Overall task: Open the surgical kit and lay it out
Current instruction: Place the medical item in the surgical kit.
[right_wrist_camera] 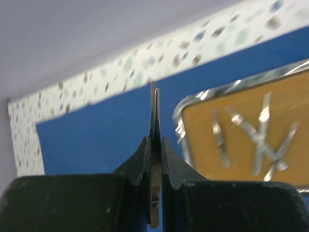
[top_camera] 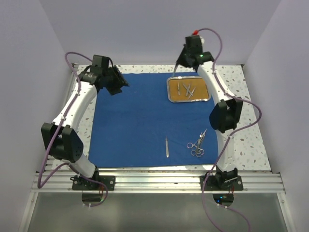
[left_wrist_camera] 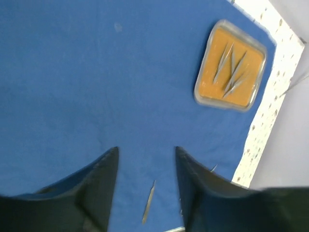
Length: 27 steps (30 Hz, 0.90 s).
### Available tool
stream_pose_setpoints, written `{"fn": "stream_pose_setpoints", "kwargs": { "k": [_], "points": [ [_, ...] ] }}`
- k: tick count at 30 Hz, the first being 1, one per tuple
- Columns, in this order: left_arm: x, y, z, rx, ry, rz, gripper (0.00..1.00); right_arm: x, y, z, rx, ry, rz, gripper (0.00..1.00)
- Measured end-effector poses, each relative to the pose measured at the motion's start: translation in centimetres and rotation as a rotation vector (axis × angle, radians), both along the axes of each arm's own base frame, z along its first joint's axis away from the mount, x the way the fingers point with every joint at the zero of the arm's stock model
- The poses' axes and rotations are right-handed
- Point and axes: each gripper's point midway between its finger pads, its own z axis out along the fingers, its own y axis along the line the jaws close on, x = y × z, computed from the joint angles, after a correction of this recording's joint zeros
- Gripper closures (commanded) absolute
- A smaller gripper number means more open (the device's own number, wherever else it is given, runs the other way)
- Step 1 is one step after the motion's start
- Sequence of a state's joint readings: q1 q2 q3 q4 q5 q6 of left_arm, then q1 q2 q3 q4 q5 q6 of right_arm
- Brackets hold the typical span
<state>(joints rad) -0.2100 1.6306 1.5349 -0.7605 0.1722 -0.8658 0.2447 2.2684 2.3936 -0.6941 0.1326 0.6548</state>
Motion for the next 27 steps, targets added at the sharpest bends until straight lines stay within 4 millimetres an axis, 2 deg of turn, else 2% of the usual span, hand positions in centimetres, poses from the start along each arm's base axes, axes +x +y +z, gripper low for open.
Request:
{"fn": "stream_pose_setpoints", "kwargs": {
  "k": [1, 4, 6, 7, 8, 10, 11, 12, 14, 17, 19, 21, 23, 27],
  "points": [
    [0.4, 0.4, 0.7, 0.023, -0.027, -0.004, 0.31, -1.2, 2.5, -0.3, 0.003, 0.014, 0.049, 1.00],
    [1.7, 2.0, 2.7, 0.090, -0.113, -0.008, 0.27, -6.9, 11.6, -3.1, -0.006, 0.102, 0.237, 1.00],
    [2.1, 3.2, 3.1, 0.125, -0.146, -0.017, 0.27, -11.8, 17.6, -5.7, -0.022, 0.173, 0.375, 1.00],
    [2.2, 3.6, 3.2, 0.139, -0.155, -0.025, 0.28, -13.8, 19.6, -6.7, -0.028, 0.202, 0.427, 1.00],
    [2.3, 3.9, 3.2, 0.147, -0.164, -0.035, 0.29, -17.2, 22.5, -8.1, -0.040, 0.250, 0.509, 1.00],
    [2.6, 3.9, 2.9, 0.147, -0.195, -0.074, 0.34, -22.0, 25.5, -9.8, -0.061, 0.323, 0.614, 1.00],
    [2.5, 3.5, 2.3, 0.136, -0.206, -0.102, 0.36, -23.7, 26.4, -10.1, -0.067, 0.345, 0.649, 1.00],
    [2.3, 3.0, 1.5, 0.113, -0.228, -0.136, 0.37, -24.7, 26.9, -10.3, -0.070, 0.359, 0.671, 1.00],
    [0.9, 2.0, -0.7, 0.066, -0.220, -0.194, 0.41, -25.2, 27.1, -10.3, -0.071, 0.367, 0.681, 1.00],
    [-2.1, 0.6, -4.0, -0.018, -0.198, -0.272, 0.46, -24.3, 25.8, -9.9, -0.074, 0.372, 0.648, 1.00],
    [-3.8, -0.1, -4.8, -0.066, -0.201, -0.307, 0.49, -23.3, 24.9, -9.1, -0.071, 0.367, 0.623, 1.00],
    [-4.8, -0.6, -4.1, -0.099, -0.235, -0.335, 0.51, -22.2, 24.2, -8.0, -0.067, 0.347, 0.596, 1.00],
    [-5.6, -1.0, -2.5, -0.124, -0.291, -0.361, 0.50, -21.5, 23.9, -6.8, -0.065, 0.321, 0.578, 1.00],
    [-6.8, -2.0, 1.3, -0.179, -0.450, -0.408, 0.47, -21.5, 24.2, -4.3, -0.051, 0.289, 0.582, 1.00]
  ]
}}
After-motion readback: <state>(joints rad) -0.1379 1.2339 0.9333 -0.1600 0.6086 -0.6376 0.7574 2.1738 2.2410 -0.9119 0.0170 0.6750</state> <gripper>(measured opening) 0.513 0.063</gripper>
